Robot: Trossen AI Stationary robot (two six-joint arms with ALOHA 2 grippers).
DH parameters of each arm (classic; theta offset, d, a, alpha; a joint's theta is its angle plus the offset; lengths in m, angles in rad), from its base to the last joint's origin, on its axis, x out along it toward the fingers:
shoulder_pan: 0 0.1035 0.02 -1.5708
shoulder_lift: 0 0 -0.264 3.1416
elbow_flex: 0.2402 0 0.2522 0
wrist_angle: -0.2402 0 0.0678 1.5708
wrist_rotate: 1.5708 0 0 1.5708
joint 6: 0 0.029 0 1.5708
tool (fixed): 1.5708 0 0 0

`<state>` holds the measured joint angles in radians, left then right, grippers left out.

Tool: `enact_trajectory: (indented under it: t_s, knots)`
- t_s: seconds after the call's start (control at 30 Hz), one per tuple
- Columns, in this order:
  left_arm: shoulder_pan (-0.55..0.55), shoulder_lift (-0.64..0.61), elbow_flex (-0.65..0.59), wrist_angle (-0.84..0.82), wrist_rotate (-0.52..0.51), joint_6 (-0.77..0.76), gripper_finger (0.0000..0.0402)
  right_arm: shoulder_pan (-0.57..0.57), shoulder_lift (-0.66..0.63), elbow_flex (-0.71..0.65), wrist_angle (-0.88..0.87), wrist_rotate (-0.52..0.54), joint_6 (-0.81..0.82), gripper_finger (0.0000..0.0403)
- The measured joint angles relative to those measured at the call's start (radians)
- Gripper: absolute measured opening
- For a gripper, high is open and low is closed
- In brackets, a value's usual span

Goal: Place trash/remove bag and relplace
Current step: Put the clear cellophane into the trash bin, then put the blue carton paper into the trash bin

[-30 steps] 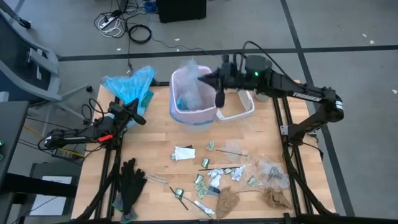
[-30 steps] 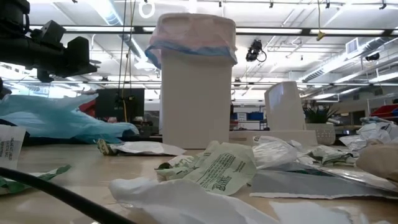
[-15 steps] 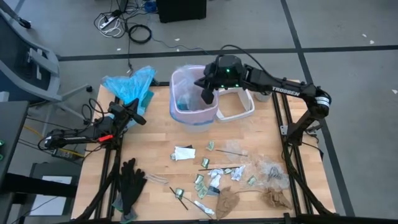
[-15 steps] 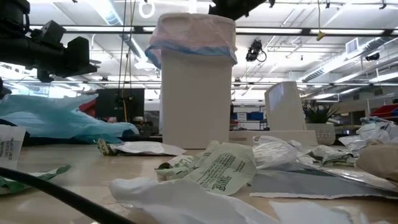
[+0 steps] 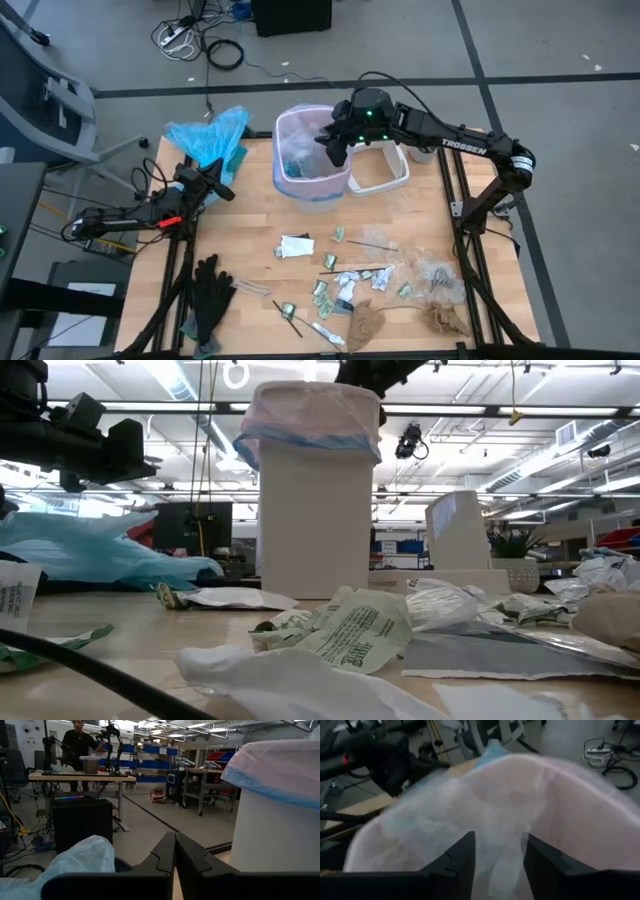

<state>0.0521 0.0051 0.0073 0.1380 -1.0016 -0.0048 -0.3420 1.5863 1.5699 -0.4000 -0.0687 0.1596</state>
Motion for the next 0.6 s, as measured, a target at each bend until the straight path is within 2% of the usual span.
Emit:
enact_trajectory:
  t_s: [0.2, 0.37, 0.6]
  knots:
    - [0.0, 0.0, 0.0, 0.01, 0.0, 0.0, 0.0021, 0.012, -0.039, 0.064, -0.01, 0.027, 0.071, 0.0169]
    - [0.0, 0.0, 0.0, 0.028, 0.0, -0.041, 0.0021, 0.014, -0.087, 0.132, -0.021, 0.029, 0.132, 0.0166]
    - [0.0, 0.0, 0.0, 0.025, 0.022, -0.054, 0.0021, 0.014, -0.183, 0.141, -0.099, 0.058, 0.232, 0.0165]
